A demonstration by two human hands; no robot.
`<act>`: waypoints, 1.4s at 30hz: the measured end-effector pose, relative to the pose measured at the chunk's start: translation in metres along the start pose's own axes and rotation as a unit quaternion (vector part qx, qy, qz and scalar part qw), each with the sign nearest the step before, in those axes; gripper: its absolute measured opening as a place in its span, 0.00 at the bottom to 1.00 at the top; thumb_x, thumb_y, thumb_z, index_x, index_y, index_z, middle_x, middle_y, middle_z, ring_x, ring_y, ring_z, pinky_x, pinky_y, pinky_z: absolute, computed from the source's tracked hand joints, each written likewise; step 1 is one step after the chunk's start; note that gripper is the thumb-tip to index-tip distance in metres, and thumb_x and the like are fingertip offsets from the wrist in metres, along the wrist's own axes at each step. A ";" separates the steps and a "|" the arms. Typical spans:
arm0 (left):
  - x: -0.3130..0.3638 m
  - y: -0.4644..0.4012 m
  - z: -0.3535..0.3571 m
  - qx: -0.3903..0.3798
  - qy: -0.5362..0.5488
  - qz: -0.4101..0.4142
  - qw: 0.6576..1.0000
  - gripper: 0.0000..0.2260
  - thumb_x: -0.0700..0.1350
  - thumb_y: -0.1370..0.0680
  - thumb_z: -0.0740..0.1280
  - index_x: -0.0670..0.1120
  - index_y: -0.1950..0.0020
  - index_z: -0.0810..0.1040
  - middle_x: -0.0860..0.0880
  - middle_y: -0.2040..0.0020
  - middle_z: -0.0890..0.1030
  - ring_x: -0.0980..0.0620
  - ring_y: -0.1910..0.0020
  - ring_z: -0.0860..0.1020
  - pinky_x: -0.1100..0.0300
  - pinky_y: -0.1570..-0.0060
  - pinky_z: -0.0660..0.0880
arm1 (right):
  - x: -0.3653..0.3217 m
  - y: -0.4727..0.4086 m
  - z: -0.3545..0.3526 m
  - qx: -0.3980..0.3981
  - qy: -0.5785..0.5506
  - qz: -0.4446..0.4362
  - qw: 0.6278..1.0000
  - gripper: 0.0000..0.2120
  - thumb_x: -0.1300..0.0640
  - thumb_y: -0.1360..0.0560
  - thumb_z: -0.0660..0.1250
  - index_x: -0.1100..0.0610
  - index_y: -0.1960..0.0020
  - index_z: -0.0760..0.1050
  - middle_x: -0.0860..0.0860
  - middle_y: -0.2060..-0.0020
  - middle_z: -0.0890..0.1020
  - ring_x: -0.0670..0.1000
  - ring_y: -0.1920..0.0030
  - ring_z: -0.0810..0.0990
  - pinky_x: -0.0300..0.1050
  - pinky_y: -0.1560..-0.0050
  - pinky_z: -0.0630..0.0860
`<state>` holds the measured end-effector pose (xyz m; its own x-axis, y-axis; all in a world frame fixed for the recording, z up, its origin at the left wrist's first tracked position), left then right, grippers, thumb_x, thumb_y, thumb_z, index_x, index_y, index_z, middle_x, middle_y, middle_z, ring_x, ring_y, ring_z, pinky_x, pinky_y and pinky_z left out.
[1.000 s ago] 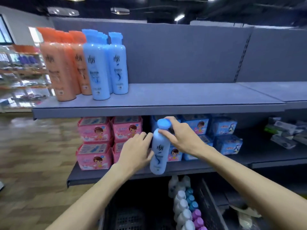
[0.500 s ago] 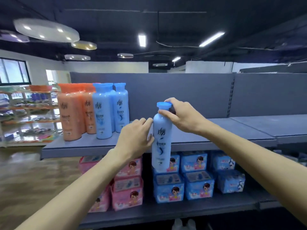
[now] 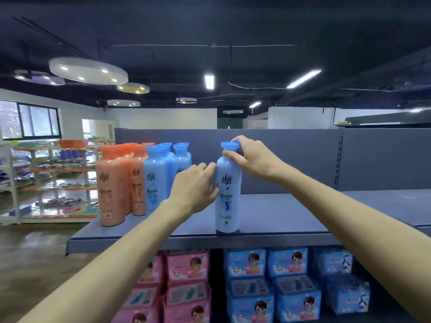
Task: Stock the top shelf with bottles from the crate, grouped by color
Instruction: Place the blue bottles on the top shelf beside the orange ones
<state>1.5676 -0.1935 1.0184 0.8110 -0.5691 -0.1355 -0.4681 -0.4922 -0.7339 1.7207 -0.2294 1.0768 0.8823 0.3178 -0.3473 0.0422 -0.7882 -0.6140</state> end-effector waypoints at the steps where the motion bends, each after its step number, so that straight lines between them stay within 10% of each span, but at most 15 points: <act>1: -0.002 -0.001 0.002 -0.004 0.000 -0.001 1.000 0.10 0.52 0.24 0.61 0.48 0.47 0.68 0.52 0.59 0.70 0.48 0.58 0.71 0.56 0.66 0.65 | 0.001 -0.003 0.005 -0.002 0.004 0.006 1.000 0.18 0.44 0.20 0.61 0.55 0.38 0.69 0.52 0.58 0.79 0.49 0.63 0.74 0.40 0.67 0.68; 13: -0.019 0.032 0.050 0.005 0.014 0.020 1.000 0.14 0.49 0.26 0.65 0.49 0.42 0.73 0.51 0.59 0.75 0.48 0.60 0.75 0.58 0.70 0.67 | 0.043 0.055 0.080 -0.076 -0.086 0.050 0.992 0.34 0.46 0.23 0.68 0.50 0.25 0.54 0.46 0.40 0.79 0.49 0.44 0.80 0.49 0.43 0.78; 23: -0.034 0.053 0.066 -0.015 0.023 0.016 0.999 0.19 0.49 0.26 0.64 0.51 0.34 0.73 0.51 0.54 0.77 0.48 0.57 0.76 0.58 0.67 0.65 | 0.053 0.070 0.133 -0.112 -0.044 0.082 0.989 0.26 0.48 0.25 0.71 0.52 0.34 0.62 0.51 0.46 0.82 0.50 0.51 0.82 0.51 0.49 0.80; 42: -0.104 0.070 0.052 0.025 -0.041 -0.028 0.998 0.11 0.49 0.31 0.67 0.48 0.50 0.78 0.53 0.62 0.77 0.49 0.63 0.77 0.58 0.72 0.70 | 0.001 0.019 0.200 -0.146 -0.051 0.062 0.986 0.24 0.50 0.25 0.70 0.56 0.36 0.62 0.57 0.47 0.80 0.58 0.51 0.79 0.53 0.51 0.78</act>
<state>1.4682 -0.1346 0.9466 0.8622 -0.4848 -0.1465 -0.4053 -0.4871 -0.7736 1.6286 -0.1386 0.9229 0.8380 0.2488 -0.4857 0.0830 -0.9378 -0.3372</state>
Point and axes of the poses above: each hand's wrist, its own y-axis away from the middle knuckle, its own z-axis out of the palm, x = y × z, the point moved 4 cm from there along -y, towards the middle knuckle
